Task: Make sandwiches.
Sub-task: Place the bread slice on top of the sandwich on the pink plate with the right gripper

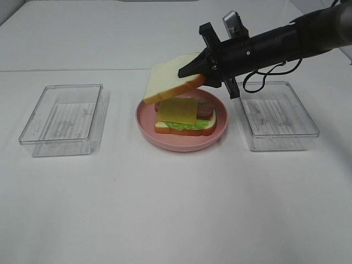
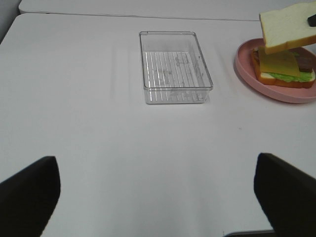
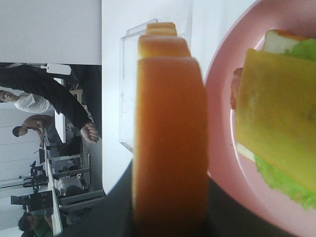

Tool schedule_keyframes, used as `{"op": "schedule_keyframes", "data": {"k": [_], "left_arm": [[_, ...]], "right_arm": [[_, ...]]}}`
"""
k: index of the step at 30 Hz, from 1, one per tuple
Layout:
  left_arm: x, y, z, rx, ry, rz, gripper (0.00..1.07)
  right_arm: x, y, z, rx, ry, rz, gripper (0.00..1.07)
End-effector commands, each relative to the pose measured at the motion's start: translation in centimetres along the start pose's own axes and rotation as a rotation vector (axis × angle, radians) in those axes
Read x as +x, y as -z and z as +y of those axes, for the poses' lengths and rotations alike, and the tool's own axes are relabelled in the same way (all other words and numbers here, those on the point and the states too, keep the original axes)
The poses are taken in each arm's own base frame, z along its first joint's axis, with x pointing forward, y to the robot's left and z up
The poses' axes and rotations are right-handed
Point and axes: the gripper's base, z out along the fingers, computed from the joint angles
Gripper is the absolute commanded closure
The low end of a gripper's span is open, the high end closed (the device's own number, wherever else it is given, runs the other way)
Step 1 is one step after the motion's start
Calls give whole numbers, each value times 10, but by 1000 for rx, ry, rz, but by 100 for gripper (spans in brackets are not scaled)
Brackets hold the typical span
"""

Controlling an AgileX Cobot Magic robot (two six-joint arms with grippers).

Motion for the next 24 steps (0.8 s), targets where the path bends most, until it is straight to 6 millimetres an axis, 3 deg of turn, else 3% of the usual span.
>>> {"op": "schedule_keyframes", "data": {"k": [1,8,19,21,23,24], "left_arm": [[1,2,-1,8,5,-30,4],[1,2,-1,8,5,-30,4],[1,2,-1,8,5,-30,4],[1,2,-1,8,5,-30,4],[1,2,-1,8,5,-30,4],[1,2,-1,8,5,-30,4]], "right_arm": [[-3,-4,-6,12,-8,21,107],[-3,-14,-25,62,-20,47,107],[-4,-15,-33,136,-8,38,105],[-3,-14,-35,154,-21,48,89],[-3,-14,-35,154,-20,50,84],[-2,-14,-35,153,-21,52,72]]}}
